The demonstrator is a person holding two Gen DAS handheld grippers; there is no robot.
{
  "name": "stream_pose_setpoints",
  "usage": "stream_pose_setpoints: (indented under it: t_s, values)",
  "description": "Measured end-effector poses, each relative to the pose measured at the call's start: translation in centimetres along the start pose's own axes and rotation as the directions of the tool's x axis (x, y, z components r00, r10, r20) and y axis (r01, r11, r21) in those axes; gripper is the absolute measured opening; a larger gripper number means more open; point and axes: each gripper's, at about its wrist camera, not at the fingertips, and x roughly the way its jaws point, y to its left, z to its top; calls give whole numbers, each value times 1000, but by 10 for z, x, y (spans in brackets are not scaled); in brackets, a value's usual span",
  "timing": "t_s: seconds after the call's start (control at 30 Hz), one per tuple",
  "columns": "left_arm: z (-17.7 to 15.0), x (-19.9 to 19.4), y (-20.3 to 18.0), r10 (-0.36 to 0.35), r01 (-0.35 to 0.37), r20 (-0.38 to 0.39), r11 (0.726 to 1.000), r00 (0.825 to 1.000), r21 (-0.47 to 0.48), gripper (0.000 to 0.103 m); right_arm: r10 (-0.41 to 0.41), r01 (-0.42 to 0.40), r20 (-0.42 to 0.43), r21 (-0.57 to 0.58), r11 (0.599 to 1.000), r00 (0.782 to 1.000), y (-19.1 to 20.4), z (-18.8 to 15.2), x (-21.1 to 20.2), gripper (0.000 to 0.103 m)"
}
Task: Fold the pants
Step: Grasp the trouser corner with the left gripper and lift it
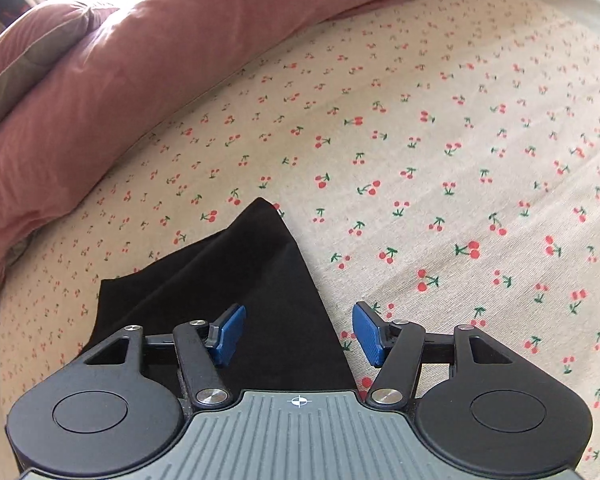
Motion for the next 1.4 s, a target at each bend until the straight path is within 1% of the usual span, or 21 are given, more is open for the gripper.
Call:
stream_pose_setpoints:
  t_s: [0.03, 0.07, 0.17, 0.2, 0.23, 0.3, 0.37, 0.4, 0.47, 0.5, 0.57, 0.6, 0.67, 0.7, 0.8, 0.9, 0.97, 1.1, 1.23, 1.3, 1.4]
  values:
    - [-1, 5, -8, 25, -25, -18, 999, 1000, 32, 53, 0, 0, 2, -7, 1000, 1000, 0, 0, -1, 0]
    - [-3, 7, -14, 39, -38, -23, 998, 999, 54, 45, -1, 1, 4, -16, 1000, 1000, 1, 1, -1, 0]
    - [-7, 14, -21, 97, -93, -37, 992, 995, 82, 16, 2, -1, 13, -37, 999, 1000, 5, 1, -2, 0]
    - [-8, 14, -21, 102, -99, -31, 992, 994, 81, 9, 1, 0, 15, -40, 999, 1000, 5, 1, -3, 0]
    - [-10, 12, -18, 101, -99, -23, 992, 995, 78, 5, 1, -1, 13, -37, 999, 1000, 4, 1, -4, 0]
    - [-12, 8, -6, 74, -73, -7, 996, 997, 48, 4, 5, -5, 0, -17, 1000, 1000, -1, 2, -4, 0]
    - [-10, 1, 11, 41, -41, 1, 999, 999, -16, 4, 14, -13, -36, 35, 999, 999, -12, 5, -3, 1]
    - [-11, -3, 20, 22, -22, 10, 999, 1000, -49, 4, 3, 0, -51, 56, 998, 999, -17, 7, -1, 8]
    - [-13, -10, 40, -15, 19, 30, 993, 999, -119, 4, -7, 12, -62, 93, 996, 998, -26, 9, 2, 13]
    - [-16, -14, 50, -31, 37, 39, 988, 999, -152, 4, -1, 8, -65, 108, 994, 998, -30, 9, 4, 18]
    - [-21, -21, 65, -39, 51, 61, 978, 997, -204, 4, 13, -6, -65, 114, 993, 998, -31, 9, 8, 26]
    - [-25, -24, 74, -47, 63, 72, 970, 996, -234, 4, 15, -8, -63, 108, 994, 998, -30, 9, 9, 26]
    - [-32, -27, 90, -59, 83, 88, 953, 994, -293, 4, 17, -12, -56, 77, 997, 998, -25, 7, 13, 23]
    - [-35, -27, 98, -58, 84, 91, 944, 994, -320, 4, 15, -13, -48, 55, 998, 999, -21, 6, 14, 9]
    - [-43, -30, 115, -45, 83, 106, 921, 993, -381, 4, 33, -32, -3, 30, 999, 999, -12, 7, 8, 0]
    - [-44, -39, 124, -57, 113, 141, 896, 988, -429, 4, 75, -77, 46, 43, 996, 996, -7, 10, -5, 0]
    - [-41, -46, 124, -64, 134, 169, 887, 984, -443, 4, 71, -73, 88, 22, 997, 994, 0, 8, -11, 0]
    - [-29, -62, 113, -51, 135, 202, 894, 978, -426, 3, 43, -48, 139, 31, 998, 989, 3, 5, -22, 0]
    - [-8, -76, 104, -68, 159, 224, 894, 972, -419, 3, -1, -2, 193, 18, 1000, 981, 9, 7, -39, 0]
    - [3, -83, 93, -58, 153, 235, 901, 970, -407, 3, -7, 3, 207, 17, 1000, 978, 3, 17, -49, 0]
    - [18, -92, 76, -78, 181, 259, 899, 963, -400, 3, -46, 34, 225, 57, 998, 973, -18, 29, -68, 0]
